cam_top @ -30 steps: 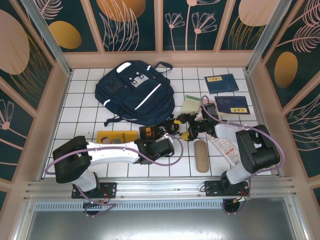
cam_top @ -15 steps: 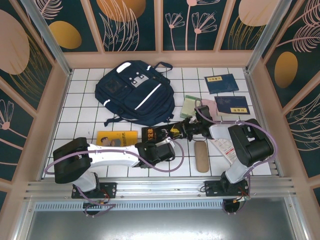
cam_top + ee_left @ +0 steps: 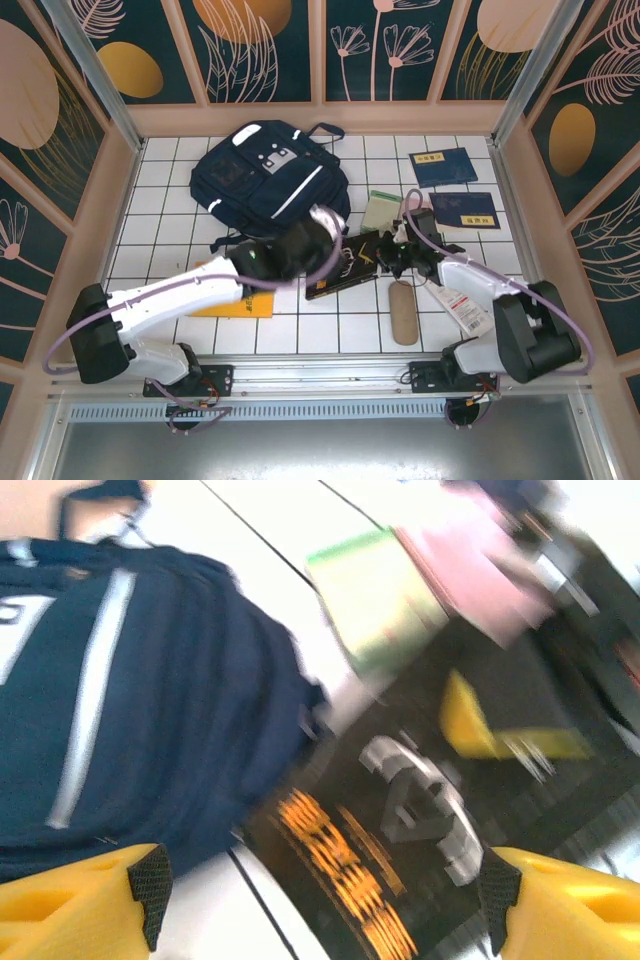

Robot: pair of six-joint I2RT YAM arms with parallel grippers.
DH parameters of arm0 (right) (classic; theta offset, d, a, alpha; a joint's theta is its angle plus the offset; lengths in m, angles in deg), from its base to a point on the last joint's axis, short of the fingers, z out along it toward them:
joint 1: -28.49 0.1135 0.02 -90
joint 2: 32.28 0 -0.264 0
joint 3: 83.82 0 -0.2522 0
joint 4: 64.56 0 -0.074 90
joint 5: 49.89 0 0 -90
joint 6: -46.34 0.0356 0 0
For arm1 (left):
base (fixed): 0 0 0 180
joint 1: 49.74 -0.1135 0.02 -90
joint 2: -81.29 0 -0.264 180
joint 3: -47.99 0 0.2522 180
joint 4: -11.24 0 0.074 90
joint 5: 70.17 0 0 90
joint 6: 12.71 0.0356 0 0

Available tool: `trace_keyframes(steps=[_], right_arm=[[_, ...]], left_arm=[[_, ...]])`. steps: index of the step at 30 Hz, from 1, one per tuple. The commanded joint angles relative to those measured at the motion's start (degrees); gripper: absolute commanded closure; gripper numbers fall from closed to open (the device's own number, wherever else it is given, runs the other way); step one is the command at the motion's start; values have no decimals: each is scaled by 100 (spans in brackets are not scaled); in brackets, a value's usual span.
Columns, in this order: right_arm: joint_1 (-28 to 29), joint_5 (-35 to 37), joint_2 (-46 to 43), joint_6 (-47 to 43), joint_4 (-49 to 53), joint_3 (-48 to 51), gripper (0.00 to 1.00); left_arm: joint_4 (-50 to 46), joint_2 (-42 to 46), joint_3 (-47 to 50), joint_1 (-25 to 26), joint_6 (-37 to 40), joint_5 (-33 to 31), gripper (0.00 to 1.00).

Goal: Pack the student bag

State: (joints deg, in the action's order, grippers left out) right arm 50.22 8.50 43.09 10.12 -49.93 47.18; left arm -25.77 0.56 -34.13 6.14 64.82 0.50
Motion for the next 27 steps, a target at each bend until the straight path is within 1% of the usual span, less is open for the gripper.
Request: trace_keyframes(steps=[1,2,4,7,8,10,12,14,16,20,21,22,24,27], right_arm=[[-66,791,-527,-567,16,-76,100],[-56,877,-772,-597,-77,-34,100],[-61,941,-1117,-729,-136,-74,100],[-63,906,-1372,-970,-79,-251,100],[-64,999,-1454,-1012,-10,-286,100],[-69,1416,-1678,-1058,154,-301,100],[-73,1719,-1851,-1109,143,-218,100],[-63,1783,-1879,-1215,108,-173,100],[-72,1764,-1897,-1321,175,-182,100],[-63,1701,-2101,-1456,239,-155,100],[-80,1734,-2129,-1452,290,-166,100],[-89,1783,-2119,-1479,396,-219,100],[-95,1810,-2050,-1603,551,-360,100],[-103,1870,-1923,-1666,703,-532,100]], left_arm=[[-252,-469,-576,-985,-713,1094,18],[-191,-691,-743,-1302,-832,1440,18],[3,-1081,-956,-1836,-1049,1941,18],[360,-1694,-1233,-2552,-1373,2646,17],[461,-1987,-1350,-2710,-1426,2834,17],[551,-2553,-1758,-3029,-1451,3052,17],[458,-3156,-2289,-3218,-1384,3172,18],[351,-3721,-2824,-3376,-1420,3370,19],[551,-4165,-3193,-3475,-1526,3936,19],[514,-4812,-4020,-3537,-1525,4025,18],[487,-4975,-4209,-3565,-1572,4165,18],[496,-5119,-4343,-3579,-1627,4374,19],[532,-5292,-4419,-3576,-1716,4592,20],[829,-5330,-4130,-3583,-1873,4705,22]])
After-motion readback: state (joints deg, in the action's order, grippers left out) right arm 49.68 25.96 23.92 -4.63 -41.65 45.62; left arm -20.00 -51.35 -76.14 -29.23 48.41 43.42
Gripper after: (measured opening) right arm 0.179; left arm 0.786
